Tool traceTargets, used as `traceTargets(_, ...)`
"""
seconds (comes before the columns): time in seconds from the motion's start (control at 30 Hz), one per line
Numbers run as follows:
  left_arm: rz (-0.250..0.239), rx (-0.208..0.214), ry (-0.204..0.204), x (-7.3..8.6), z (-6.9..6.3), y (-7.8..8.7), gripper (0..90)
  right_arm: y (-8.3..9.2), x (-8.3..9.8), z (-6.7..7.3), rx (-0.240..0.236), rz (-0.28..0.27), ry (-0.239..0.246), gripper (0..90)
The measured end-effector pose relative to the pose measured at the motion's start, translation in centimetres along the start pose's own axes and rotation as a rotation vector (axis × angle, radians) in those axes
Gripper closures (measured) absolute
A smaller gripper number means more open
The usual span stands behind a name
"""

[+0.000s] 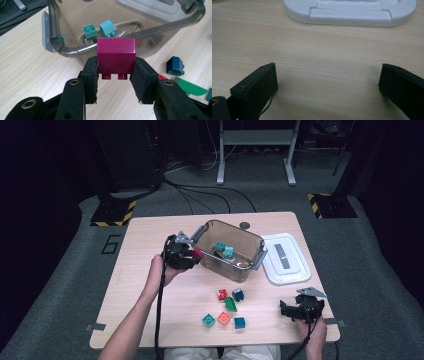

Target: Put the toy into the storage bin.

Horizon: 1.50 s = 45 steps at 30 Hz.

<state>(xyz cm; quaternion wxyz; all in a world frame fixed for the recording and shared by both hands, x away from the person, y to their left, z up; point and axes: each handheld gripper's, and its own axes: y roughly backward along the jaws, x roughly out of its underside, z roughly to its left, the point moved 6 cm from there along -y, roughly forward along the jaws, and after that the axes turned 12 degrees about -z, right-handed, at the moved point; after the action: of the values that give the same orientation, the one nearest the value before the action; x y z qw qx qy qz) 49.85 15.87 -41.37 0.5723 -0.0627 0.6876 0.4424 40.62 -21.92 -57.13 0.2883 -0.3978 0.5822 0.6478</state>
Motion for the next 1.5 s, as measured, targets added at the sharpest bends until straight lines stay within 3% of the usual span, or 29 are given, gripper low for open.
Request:
traceTargets(0.5, -0.012, -0.025, -0.028, -3.3, 0.8, -0.3, 58.7, -0.2, 0.0, 0.0, -0.013, 0.007, 0.007, 0.0)
traceTargets(0.9, -0.001, -0.037, -0.043, -4.8, 1.3, -1.3, 58.7, -0.2, -0.1, 0.0, -0.005, 0.007, 0.002, 0.0)
traceTargets(1.5, -0.002, -0.053, -0.032, -6.6, 2.6, -3.4, 58.7, -0.2, -0.1, -0.1, 0.002, 0.005, 0.000, 0.0)
